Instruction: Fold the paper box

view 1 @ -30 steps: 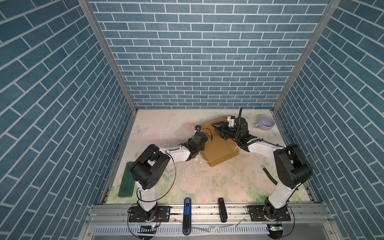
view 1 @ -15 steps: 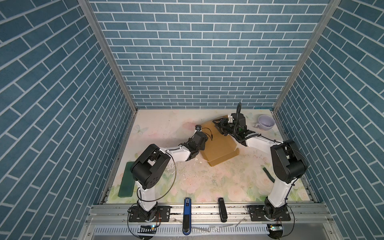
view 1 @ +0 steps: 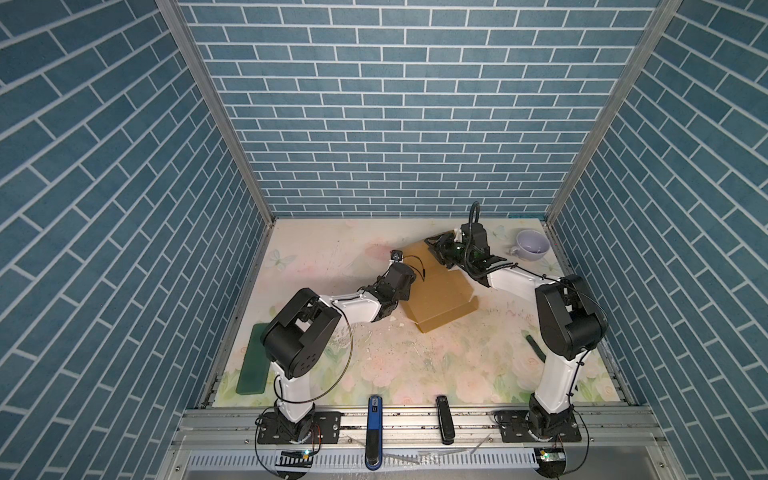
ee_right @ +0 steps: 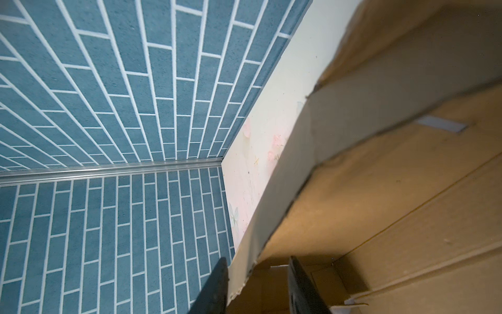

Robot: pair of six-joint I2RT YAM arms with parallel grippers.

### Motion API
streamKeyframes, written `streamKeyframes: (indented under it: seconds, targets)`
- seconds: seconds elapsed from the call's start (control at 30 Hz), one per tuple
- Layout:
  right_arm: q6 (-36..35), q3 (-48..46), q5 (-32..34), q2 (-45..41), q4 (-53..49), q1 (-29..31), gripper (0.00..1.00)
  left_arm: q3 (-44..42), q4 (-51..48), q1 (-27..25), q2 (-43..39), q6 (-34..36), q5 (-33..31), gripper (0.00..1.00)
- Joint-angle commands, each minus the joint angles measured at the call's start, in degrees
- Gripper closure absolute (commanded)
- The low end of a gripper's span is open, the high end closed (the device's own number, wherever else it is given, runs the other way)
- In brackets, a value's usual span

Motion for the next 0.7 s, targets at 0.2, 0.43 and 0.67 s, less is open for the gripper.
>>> streamKeyframes:
  seconds: [0.2,0.43,0.67]
  targets:
    - [0.9,3.5,1.1,2.8,-0.8,-0.5,0.7,-0.5,0.4,-0.1,1.0,0.3,0.0,0.85]
    - [0.9,3.0,1.3,3.1,-0.6,-0.5,0.77,-0.2,0.3,-0.1,1.3,0.3,0.0,0.85]
    - [1.0,2.4,1.5,2.9,-0.4,-0.6,0.8,0.6,-0.3,-0.1,1.9,0.6,-0.3,0.82]
